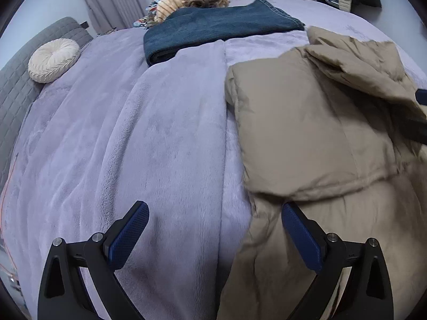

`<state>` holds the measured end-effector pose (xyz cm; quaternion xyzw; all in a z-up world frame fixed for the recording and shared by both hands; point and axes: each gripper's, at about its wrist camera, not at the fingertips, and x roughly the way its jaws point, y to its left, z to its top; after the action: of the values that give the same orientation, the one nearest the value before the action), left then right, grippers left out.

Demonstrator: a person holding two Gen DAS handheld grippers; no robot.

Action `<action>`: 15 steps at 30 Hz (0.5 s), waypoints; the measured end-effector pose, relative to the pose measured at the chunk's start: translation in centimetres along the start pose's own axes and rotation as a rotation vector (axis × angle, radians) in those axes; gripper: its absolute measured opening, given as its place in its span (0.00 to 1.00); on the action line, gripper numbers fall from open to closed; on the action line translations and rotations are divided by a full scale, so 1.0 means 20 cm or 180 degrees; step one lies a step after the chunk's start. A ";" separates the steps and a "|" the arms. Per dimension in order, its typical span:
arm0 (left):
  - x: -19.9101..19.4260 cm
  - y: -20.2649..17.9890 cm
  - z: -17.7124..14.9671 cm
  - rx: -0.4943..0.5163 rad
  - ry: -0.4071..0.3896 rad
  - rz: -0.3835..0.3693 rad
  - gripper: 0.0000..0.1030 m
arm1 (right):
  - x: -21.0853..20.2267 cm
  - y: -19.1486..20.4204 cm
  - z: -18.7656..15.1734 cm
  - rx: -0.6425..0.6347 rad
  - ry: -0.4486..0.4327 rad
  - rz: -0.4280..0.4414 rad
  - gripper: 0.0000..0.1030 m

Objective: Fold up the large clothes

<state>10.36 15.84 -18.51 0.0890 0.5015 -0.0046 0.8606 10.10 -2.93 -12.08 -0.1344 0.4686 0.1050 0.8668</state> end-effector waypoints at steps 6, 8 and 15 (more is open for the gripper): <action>0.12 0.12 0.06 -0.0657 0.0038 0.0200 0.98 | 0.13 -0.06 0.12 0.0191 -0.0058 -0.0319 0.21; 0.13 0.13 0.05 -0.0705 0.0043 0.0181 0.98 | 0.07 -0.25 0.10 0.0712 -0.0270 -0.0190 0.08; 0.15 0.10 0.04 -0.0595 0.0023 0.0175 0.98 | 0.18 -0.66 -0.23 0.2094 0.0058 0.0170 0.08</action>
<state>12.72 17.96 -20.50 0.0221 0.5002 0.0662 0.8631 12.50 -16.71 -15.63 0.1643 0.4885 -0.0306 0.8564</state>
